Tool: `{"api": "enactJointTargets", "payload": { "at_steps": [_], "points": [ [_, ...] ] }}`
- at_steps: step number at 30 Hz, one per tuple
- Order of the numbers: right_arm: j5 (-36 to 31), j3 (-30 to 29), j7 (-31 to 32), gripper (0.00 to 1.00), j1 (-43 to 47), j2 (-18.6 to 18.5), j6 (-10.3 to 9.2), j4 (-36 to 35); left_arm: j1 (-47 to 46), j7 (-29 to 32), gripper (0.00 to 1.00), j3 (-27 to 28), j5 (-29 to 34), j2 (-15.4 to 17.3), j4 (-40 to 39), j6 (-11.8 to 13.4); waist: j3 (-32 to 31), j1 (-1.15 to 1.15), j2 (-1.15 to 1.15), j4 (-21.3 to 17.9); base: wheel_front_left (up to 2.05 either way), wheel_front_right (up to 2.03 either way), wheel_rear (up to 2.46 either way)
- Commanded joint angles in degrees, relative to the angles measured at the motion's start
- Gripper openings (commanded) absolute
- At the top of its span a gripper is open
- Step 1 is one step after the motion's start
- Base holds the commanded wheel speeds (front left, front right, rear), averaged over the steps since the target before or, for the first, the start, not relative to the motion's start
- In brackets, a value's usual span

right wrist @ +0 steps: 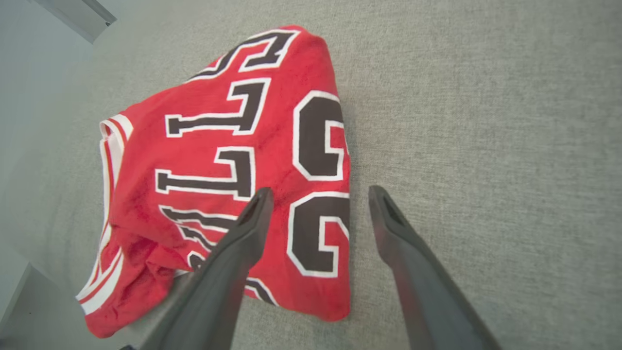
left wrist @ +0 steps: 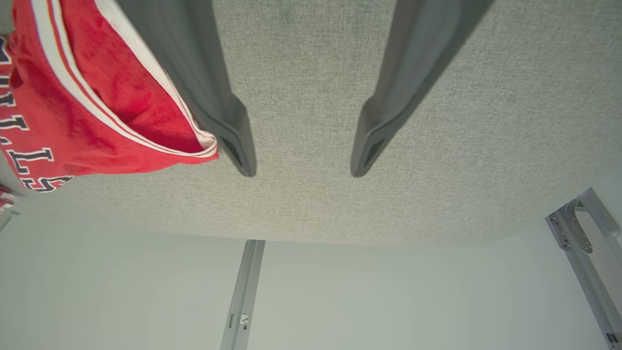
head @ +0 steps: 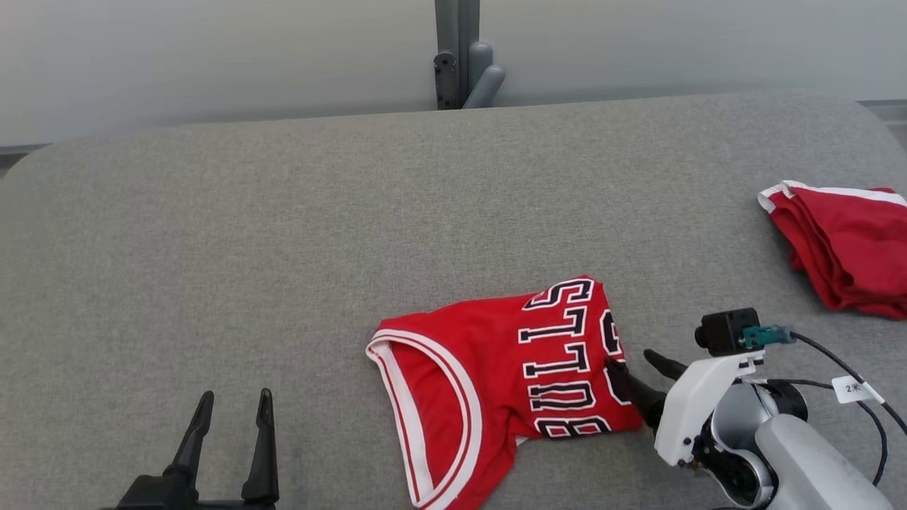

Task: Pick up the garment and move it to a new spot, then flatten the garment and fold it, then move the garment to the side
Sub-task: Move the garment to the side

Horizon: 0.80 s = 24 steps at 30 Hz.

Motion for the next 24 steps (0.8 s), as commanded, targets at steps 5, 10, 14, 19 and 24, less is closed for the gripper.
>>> {"api": "enactJointTargets", "payload": {
  "at_steps": [5, 10, 14, 19, 24],
  "points": [
    [-0.6, 1.6, -1.2, 1.0, -5.6, 0.7, -0.01, 8.2, -2.0, -0.2, 1.0, -0.1, 0.7, 0.1, -0.4, -0.3, 3.2, 0.0, 0.0, 2.6, 0.0, 0.0, 0.0],
    [3.7, 5.2, -0.7, 1.0, -8.0, 1.3, -0.01, 11.4, -2.3, -0.2, 1.0, -0.1, 0.5, 0.1, -0.3, -0.4, 4.0, 0.0, 0.0, 2.8, 0.0, 0.0, 0.0],
    [6.8, 8.2, -1.2, 0.13, -9.4, 0.8, -0.01, 12.3, -2.7, -0.2, 1.0, -0.3, 0.1, 0.1, -0.1, -0.4, 4.0, 0.0, 0.0, 2.6, 0.0, 0.0, 0.0],
    [11.6, 11.4, -0.4, 0.0, -11.7, -1.3, -0.01, 9.9, -2.1, -0.2, 1.0, -0.1, -0.3, 0.1, -0.3, -0.1, 3.4, 0.0, 0.0, 0.5, 0.0, 0.0, 0.0],
    [18.5, 13.5, 4.5, 0.0, -14.6, -4.7, -0.01, 4.6, -1.3, -0.2, 1.0, 0.1, -0.8, 0.1, -0.2, -0.1, 2.6, 0.0, 0.0, -3.7, 0.0, 0.0, 0.0]
  ]
}}
